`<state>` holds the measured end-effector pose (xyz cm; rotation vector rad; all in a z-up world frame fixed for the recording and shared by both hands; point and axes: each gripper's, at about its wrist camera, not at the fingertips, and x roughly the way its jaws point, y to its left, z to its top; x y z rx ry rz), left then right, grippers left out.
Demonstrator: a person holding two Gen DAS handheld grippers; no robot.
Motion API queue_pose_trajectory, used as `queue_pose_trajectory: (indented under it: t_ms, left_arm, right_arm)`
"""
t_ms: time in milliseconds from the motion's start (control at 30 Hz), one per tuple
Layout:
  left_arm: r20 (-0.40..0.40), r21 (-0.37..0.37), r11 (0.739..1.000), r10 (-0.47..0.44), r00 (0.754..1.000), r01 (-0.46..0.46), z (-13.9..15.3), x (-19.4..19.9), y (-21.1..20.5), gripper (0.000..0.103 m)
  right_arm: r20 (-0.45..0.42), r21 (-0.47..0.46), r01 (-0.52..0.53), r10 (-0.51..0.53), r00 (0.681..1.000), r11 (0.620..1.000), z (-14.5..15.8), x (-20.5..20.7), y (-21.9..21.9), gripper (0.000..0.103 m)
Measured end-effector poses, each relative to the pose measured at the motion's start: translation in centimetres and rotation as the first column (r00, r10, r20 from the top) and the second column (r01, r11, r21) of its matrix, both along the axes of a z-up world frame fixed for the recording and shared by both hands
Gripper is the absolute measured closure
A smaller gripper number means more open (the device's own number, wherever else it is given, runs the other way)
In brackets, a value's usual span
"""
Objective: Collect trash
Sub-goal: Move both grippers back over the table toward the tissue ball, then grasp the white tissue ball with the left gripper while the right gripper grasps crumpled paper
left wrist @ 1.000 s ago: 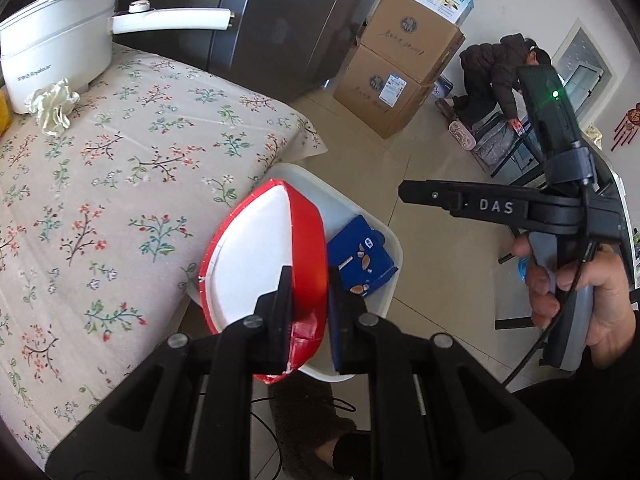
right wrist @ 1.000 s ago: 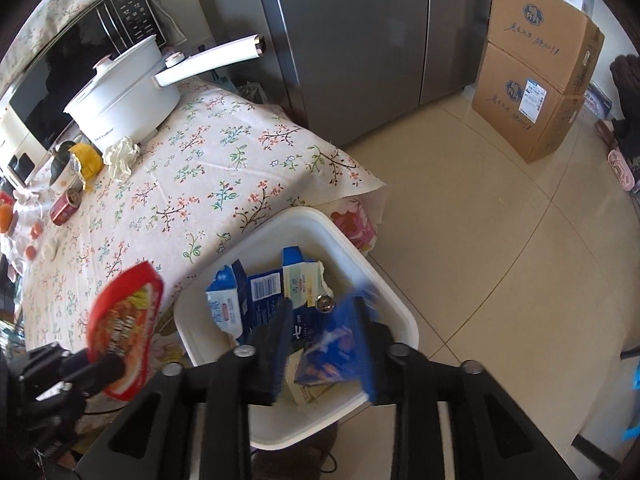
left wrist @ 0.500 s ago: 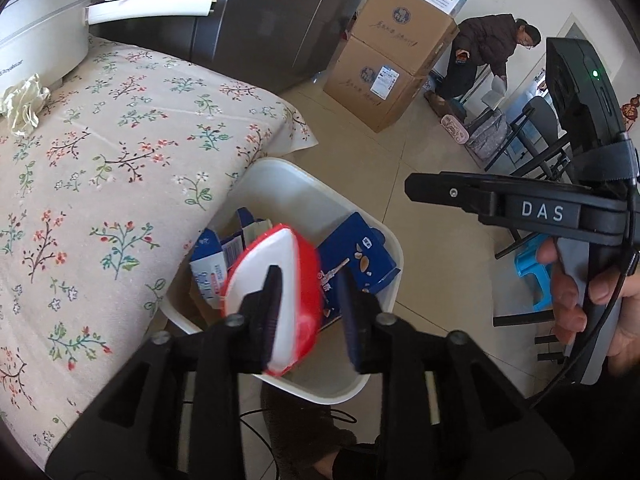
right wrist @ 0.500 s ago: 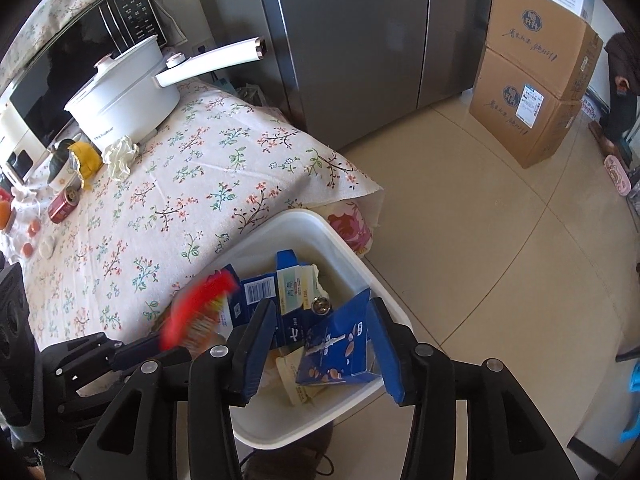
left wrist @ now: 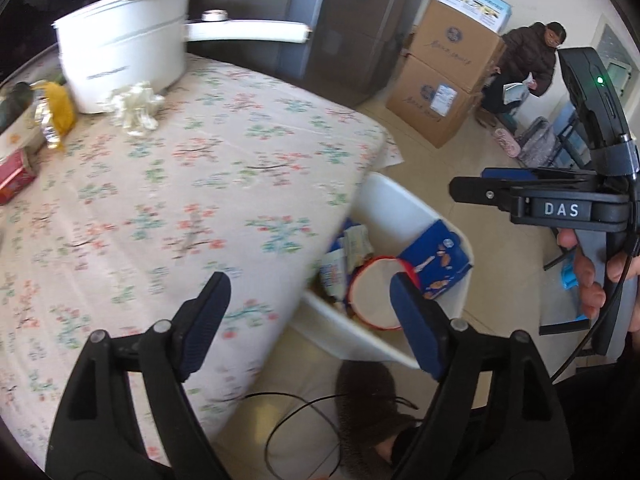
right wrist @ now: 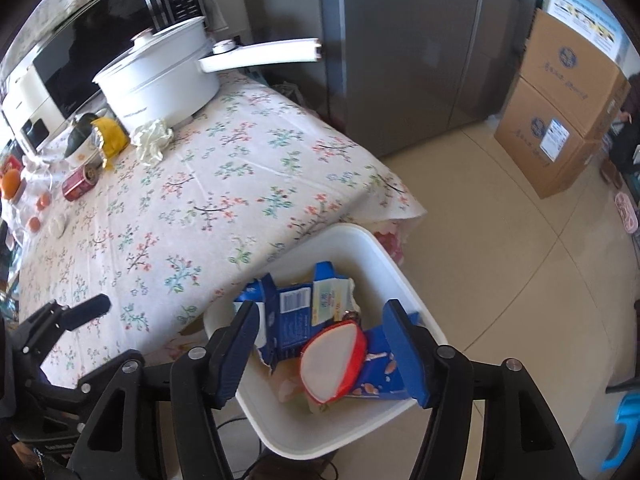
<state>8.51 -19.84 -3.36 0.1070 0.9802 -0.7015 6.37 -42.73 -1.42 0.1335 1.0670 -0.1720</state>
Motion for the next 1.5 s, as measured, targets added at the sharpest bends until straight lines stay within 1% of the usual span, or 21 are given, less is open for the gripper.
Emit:
queue_pose_trajectory:
  t_ms: [100,233,367,467,600,733,833,900,1000,1067,1133,1200,1267,1300,1400,1500]
  left_arm:
    - [0.017,0.039,0.998,0.055,0.998,-0.056,0.1,0.9,3.2,0.019]
    - [0.032,0.083,0.986,0.144,0.989,-0.147,0.1,2.4,7.8,0.016]
    - [0.035,0.121,0.965,0.230,0.973,-0.232,-0.1,4.2,12.3,0.016]
    - [0.033,0.146,0.945,0.291,0.956,-0.293,-0.5,5.6,15.7,0.016]
    - [0.020,0.157,0.913,0.379,0.925,-0.377,-1.2,7.6,20.1,0.016]
    - [-0.013,0.148,0.868,0.480,0.877,-0.473,-2.5,10.2,23.8,0.016]
    - [-0.036,0.146,0.840,0.533,0.846,-0.523,-3.6,12.3,26.0,0.016]
    - [-0.054,0.121,0.832,0.550,0.833,-0.541,-4.1,13.2,27.1,0.016]
    - [-0.076,0.065,0.821,0.570,0.818,-0.567,-5.2,14.7,28.5,0.016]
    - [-0.089,0.042,0.820,0.571,0.816,-0.570,-6.0,15.6,28.8,0.021]
    - [-0.098,0.038,0.820,0.572,0.815,-0.571,-6.8,16.5,29.0,0.032]
    - [-0.096,0.041,0.815,0.580,0.809,-0.579,-7.1,17.0,29.1,0.039]
    - [-0.088,0.032,0.822,0.569,0.818,-0.568,-7.0,17.5,28.9,0.045]
    - [-0.090,0.029,0.826,0.564,0.821,-0.563,-7.0,17.8,28.9,0.050]
    - [-0.071,0.014,0.831,0.555,0.829,-0.555,-7.2,18.2,28.7,0.053]
    - [-0.037,0.019,0.844,0.537,0.843,-0.537,-7.2,18.4,28.5,0.065]
  right_arm:
    - [-0.006,-0.026,-0.045,0.045,0.999,0.999,0.0,1.3,2.2,0.030]
    - [-0.015,-0.056,-0.099,0.098,0.995,0.994,-0.1,3.2,5.4,0.027]
    - [-0.017,-0.066,-0.147,0.146,0.989,0.987,-0.3,5.0,8.8,0.024]
    - [-0.022,-0.071,-0.180,0.179,0.984,0.981,-0.5,6.5,11.3,0.022]
    - [-0.031,-0.076,-0.224,0.222,0.975,0.972,-0.9,8.6,14.6,0.021]
    - [-0.029,-0.072,-0.262,0.260,0.965,0.963,-1.5,10.9,17.3,0.019]
    - [-0.016,-0.068,-0.284,0.283,0.959,0.956,-2.2,13.6,18.9,0.019]
    - [0.000,-0.062,-0.286,0.286,0.958,0.956,-2.8,15.5,19.7,0.019]
    - [0.011,-0.021,-0.280,0.280,0.960,0.960,-3.9,18.6,20.3,0.019]
    - [0.017,-0.007,-0.283,0.283,0.959,0.959,-4.5,20.5,20.5,0.019]
    - [0.028,-0.028,-0.294,0.295,0.955,0.955,-5.2,22.7,20.7,0.019]
    - [0.039,-0.048,-0.297,0.299,0.953,0.954,-5.7,24.6,20.7,0.019]
    - [0.039,-0.053,-0.294,0.296,0.954,0.954,-6.4,26.4,20.5,0.019]
    - [0.037,-0.061,-0.293,0.295,0.955,0.954,-6.7,27.2,20.5,0.019]
    - [0.059,-0.068,-0.294,0.298,0.953,0.954,-7.1,28.9,20.4,0.019]
    - [0.070,-0.070,-0.279,0.284,0.956,0.958,-7.5,30.3,20.2,0.019]
